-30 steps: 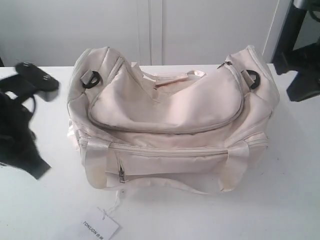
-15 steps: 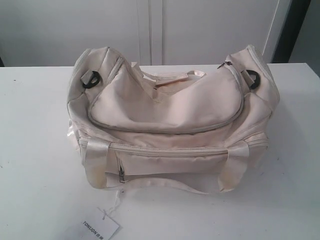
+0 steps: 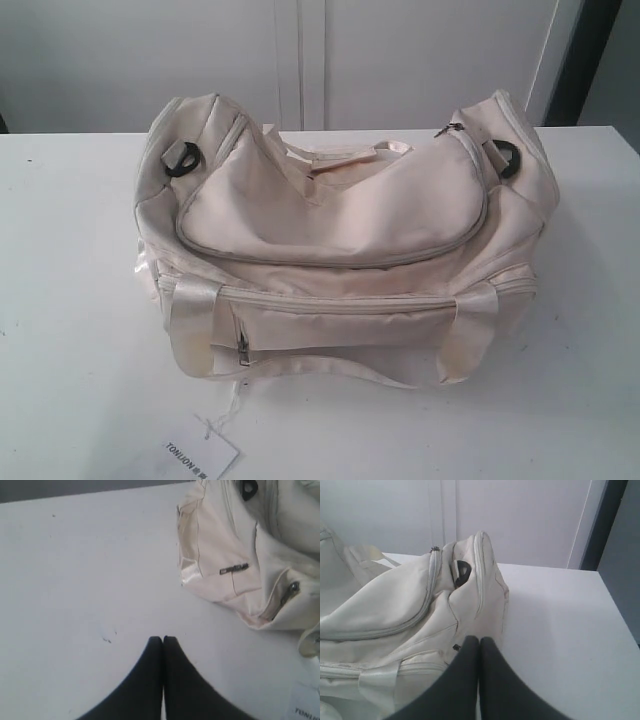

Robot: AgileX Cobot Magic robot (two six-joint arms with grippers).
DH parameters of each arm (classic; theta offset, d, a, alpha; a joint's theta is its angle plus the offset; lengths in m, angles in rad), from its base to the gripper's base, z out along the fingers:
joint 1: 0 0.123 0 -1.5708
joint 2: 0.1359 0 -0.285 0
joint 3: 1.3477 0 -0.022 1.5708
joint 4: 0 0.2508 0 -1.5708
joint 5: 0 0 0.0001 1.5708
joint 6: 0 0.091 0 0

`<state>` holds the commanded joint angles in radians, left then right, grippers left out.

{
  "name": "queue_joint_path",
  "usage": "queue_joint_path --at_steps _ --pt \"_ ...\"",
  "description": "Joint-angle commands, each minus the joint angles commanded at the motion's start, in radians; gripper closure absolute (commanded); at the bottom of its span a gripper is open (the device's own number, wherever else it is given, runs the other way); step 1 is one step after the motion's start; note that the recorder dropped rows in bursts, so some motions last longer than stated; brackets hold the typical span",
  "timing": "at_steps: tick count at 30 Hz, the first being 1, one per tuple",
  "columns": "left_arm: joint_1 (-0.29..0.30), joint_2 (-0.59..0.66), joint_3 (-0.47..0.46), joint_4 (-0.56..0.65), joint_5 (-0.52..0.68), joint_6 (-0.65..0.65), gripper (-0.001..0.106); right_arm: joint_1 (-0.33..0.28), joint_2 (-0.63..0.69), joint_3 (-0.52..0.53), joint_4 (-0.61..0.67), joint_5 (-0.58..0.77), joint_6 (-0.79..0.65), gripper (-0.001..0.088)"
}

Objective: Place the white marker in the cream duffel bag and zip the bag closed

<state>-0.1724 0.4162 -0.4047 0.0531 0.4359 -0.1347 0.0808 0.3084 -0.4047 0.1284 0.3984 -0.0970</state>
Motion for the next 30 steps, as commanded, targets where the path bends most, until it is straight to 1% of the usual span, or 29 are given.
queue_joint_path --at_steps 2,14,21,26,29,30 --pt "0.000 0.000 0.000 0.000 0.014 0.000 0.105 0.000 0.000 0.000 0.002 0.002 0.000 0.0868" --pt "0.000 0.000 0.000 0.000 -0.001 0.000 0.105 0.000 0.000 0.000 0.002 0.002 0.000 0.0868" --pt "0.000 0.000 0.000 0.000 -0.001 0.000 0.105 -0.002 -0.059 0.001 -0.039 0.003 -0.004 0.0868" --pt "0.000 0.000 0.000 0.000 -0.001 0.000 0.105 -0.004 -0.105 0.038 -0.039 -0.004 0.005 0.0868" --pt "0.000 0.000 0.000 0.000 -0.001 0.000 0.105 -0.032 -0.154 0.086 -0.039 -0.016 0.016 0.0868" --pt "0.000 0.000 0.000 0.000 -0.001 0.000 0.105 -0.051 -0.170 0.104 -0.039 -0.019 0.027 0.0868"
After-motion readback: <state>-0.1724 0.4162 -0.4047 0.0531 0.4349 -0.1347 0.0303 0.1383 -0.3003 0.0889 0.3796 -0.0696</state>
